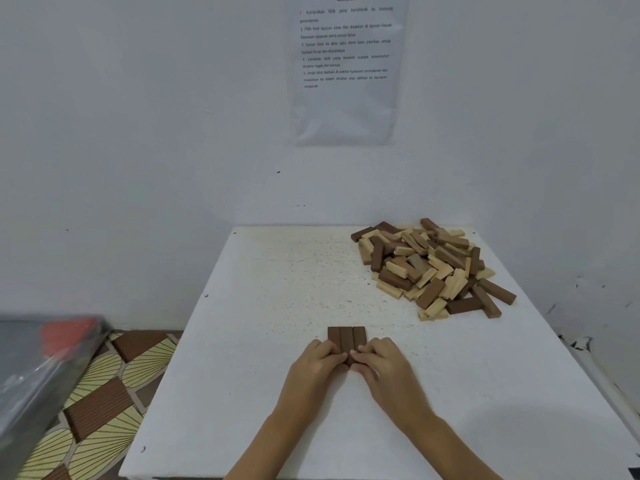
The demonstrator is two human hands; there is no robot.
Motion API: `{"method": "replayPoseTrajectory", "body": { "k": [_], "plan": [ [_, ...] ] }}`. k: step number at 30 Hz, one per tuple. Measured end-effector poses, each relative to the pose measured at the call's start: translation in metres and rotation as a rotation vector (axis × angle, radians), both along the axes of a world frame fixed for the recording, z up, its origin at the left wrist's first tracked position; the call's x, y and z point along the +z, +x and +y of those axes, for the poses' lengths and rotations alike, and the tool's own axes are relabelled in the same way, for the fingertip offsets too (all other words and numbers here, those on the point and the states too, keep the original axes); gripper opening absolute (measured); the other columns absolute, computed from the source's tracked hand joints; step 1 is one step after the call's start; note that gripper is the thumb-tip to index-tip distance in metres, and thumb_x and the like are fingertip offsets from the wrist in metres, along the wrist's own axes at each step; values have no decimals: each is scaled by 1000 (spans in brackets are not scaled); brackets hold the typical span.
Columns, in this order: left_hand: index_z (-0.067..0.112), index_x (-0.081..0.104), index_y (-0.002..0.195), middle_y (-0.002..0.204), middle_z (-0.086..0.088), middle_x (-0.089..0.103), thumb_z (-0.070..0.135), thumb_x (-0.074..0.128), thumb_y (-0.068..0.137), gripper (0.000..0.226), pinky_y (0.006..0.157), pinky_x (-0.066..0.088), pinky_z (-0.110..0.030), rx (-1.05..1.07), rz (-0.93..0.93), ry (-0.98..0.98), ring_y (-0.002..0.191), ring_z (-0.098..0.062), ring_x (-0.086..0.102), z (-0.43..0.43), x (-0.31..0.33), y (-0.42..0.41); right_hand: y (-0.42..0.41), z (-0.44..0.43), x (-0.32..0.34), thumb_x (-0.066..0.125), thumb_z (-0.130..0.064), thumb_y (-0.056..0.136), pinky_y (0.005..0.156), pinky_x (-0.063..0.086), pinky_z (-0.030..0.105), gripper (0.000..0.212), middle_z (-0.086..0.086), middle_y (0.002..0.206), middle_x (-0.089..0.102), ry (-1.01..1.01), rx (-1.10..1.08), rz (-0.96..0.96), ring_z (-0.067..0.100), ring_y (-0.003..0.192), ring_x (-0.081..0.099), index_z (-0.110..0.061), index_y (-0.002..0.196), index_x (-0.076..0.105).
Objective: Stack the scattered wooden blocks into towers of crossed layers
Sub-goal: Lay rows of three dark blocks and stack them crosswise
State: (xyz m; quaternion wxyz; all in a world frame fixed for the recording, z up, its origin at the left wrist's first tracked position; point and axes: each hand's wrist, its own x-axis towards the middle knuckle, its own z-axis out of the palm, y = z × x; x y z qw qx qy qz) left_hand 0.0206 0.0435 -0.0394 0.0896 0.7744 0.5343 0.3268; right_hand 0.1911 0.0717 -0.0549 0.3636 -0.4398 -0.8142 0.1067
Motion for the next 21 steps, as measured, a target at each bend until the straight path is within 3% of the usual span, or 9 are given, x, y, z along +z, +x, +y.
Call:
{"method": "replayPoseTrajectory", "body": {
  "k": [7,11,17,19,21],
  "plan": [
    [13,73,100,94,16,51,27,48,87,32,77,41,-15,27,-54,-1,86,0,45,-5,2,-33,-36,7,0,85,-1,67,70,44,17,21,-3,75,59,45,48,12,7,79,47,-8,84,75],
    [12,74,103,98,18,54,28,52,87,32,83,40,-17,99,-80,-49,93,-3,48,-7,3,-57,-62,9,0,85,-3,66,69,45,17,22,-3,75,59,56,83,34,8,79,47,-8,84,76],
    [12,75,98,96,17,55,4,65,81,21,84,37,-2,206,-153,-115,93,4,51,-10,-2,-94,-106,16,4,85,-4,65,62,46,19,19,-4,73,58,120,139,28,16,70,55,-10,78,73],
    [11,76,97,87,19,56,4,65,79,22,85,38,-3,225,-172,-99,95,5,52,-8,-2,-106,-119,20,3,81,-7,67,60,46,19,13,-4,72,59,150,136,30,13,74,51,-11,77,73],
    [14,76,97,93,21,56,-1,66,82,23,88,37,-3,263,-212,-118,101,9,51,-6,-1,-114,-131,24,1,76,-10,70,60,47,20,8,-4,73,59,172,129,31,10,78,44,-11,77,73]
  ]
}}
